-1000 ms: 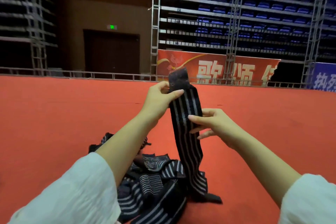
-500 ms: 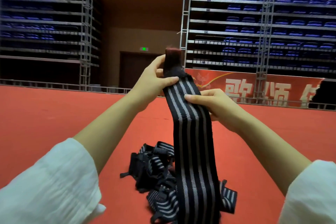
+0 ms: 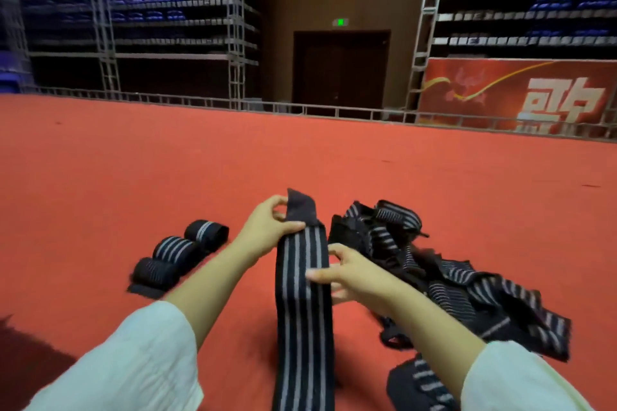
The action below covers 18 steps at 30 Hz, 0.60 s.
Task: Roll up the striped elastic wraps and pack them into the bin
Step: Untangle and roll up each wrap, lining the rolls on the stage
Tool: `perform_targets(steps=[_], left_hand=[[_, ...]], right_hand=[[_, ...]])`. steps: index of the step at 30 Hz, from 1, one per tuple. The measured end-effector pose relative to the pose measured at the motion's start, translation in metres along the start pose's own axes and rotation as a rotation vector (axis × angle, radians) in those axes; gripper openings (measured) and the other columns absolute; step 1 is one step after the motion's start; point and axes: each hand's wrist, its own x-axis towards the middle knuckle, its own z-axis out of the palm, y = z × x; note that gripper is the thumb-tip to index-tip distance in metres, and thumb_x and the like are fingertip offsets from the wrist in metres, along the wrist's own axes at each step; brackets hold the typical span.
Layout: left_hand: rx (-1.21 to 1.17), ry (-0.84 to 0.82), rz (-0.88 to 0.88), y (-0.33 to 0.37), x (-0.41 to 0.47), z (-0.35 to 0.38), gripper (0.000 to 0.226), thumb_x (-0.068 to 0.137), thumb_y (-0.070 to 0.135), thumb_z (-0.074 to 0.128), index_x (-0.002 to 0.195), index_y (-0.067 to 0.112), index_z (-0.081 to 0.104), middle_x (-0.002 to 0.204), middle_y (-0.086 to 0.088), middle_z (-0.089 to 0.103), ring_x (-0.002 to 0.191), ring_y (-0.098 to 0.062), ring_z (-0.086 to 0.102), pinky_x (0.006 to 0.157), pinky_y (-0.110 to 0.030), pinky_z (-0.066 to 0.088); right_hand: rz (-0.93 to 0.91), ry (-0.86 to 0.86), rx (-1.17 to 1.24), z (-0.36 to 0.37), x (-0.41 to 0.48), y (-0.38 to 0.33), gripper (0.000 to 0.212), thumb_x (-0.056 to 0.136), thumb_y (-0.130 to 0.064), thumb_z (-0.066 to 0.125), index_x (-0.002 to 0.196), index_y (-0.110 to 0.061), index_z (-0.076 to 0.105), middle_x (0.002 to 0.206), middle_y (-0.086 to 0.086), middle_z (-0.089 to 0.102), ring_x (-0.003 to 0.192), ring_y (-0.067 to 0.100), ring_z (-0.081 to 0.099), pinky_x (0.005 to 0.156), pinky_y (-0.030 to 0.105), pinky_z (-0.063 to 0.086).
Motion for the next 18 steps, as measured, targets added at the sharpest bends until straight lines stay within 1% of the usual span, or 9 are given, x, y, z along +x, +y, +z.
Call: perform_targets(steps=[3,5,7,9,10,12,13,15,18], left_hand=[[-0.020,0.038,-0.048,-0.052,0.013,0.002,0.041,0.085,0.003,0.068,0.120,0.019,0.052,0.094,-0.009,0.069,0.082,-0.020,0.066,0.068,-0.028,0.051],[-0.020,0.058,-0.055,-0.080,0.023,0.005,0.042,0.085,0.004,0.068,0.119,0.023,0.051,0.098,-0.006,0.068,0.089,-0.020,0.066,0.074,-0.029,0.052],[0.013,0.076,-0.060,-0.104,0.036,0.010,0.044,0.084,0.005,0.069,0.118,0.026,0.051,0.101,-0.007,0.068,0.094,-0.021,0.065,0.080,-0.033,0.053],[0.051,0.083,-0.069,-0.124,0.050,0.017,0.044,0.083,0.005,0.070,0.117,0.026,0.051,0.099,-0.008,0.068,0.094,-0.022,0.065,0.085,-0.037,0.053],[0.073,0.086,-0.079,-0.133,0.058,0.020,0.044,0.082,0.006,0.072,0.117,0.026,0.053,0.097,-0.007,0.068,0.092,-0.023,0.065,0.085,-0.039,0.052],[0.136,0.092,-0.114,-0.151,0.072,0.025,0.046,0.080,0.012,0.075,0.120,0.023,0.056,0.091,-0.004,0.065,0.086,-0.021,0.063,0.080,-0.035,0.050],[0.157,0.092,-0.134,-0.159,0.079,0.026,0.047,0.079,0.014,0.076,0.122,0.021,0.057,0.090,-0.006,0.064,0.085,-0.021,0.062,0.076,-0.032,0.049],[0.181,0.097,-0.164,-0.175,0.088,0.026,0.049,0.078,0.017,0.078,0.123,0.018,0.058,0.094,-0.009,0.067,0.087,-0.022,0.064,0.070,-0.028,0.047],[0.251,0.140,-0.193,-0.196,0.095,0.026,0.050,0.077,0.018,0.079,0.123,0.014,0.059,0.095,-0.009,0.067,0.086,-0.020,0.062,0.068,-0.024,0.041]], right_hand=[[0.028,0.017,-0.042,0.010,0.022,0.030,0.077,0.084,0.001,0.068,0.143,-0.022,0.024,0.092,-0.002,0.064,0.071,0.000,0.066,0.058,0.016,0.051],[-0.002,0.093,-0.097,0.010,0.039,0.047,0.090,0.082,0.006,0.068,0.149,-0.022,0.014,0.083,-0.004,0.056,0.065,-0.001,0.062,0.057,0.013,0.048],[-0.050,0.146,-0.153,0.010,0.058,0.062,0.095,0.080,0.009,0.068,0.149,-0.027,0.012,0.081,-0.005,0.053,0.066,0.000,0.060,0.061,0.013,0.048],[-0.075,0.142,-0.209,0.011,0.076,0.075,0.091,0.080,0.009,0.066,0.146,-0.032,0.019,0.088,-0.010,0.053,0.069,-0.003,0.058,0.064,0.010,0.047],[-0.074,0.139,-0.259,0.011,0.085,0.082,0.088,0.080,0.007,0.067,0.147,-0.031,0.023,0.096,-0.012,0.054,0.075,-0.004,0.057,0.067,0.008,0.046],[-0.072,0.149,-0.398,0.011,0.103,0.093,0.082,0.081,-0.003,0.069,0.148,-0.029,0.029,0.121,-0.005,0.054,0.098,0.005,0.055,0.084,0.014,0.044],[-0.068,0.152,-0.467,0.010,0.110,0.098,0.077,0.082,-0.007,0.069,0.147,-0.028,0.033,0.128,0.001,0.052,0.109,0.011,0.052,0.093,0.018,0.040],[-0.050,0.143,-0.547,0.008,0.124,0.104,0.068,0.084,-0.014,0.069,0.144,-0.025,0.038,0.123,0.005,0.049,0.115,0.016,0.048,0.096,0.019,0.033],[-0.039,0.149,-0.599,0.010,0.138,0.112,0.060,0.086,-0.023,0.069,0.141,-0.024,0.045,0.107,0.000,0.042,0.113,0.019,0.045,0.100,0.025,0.034]])
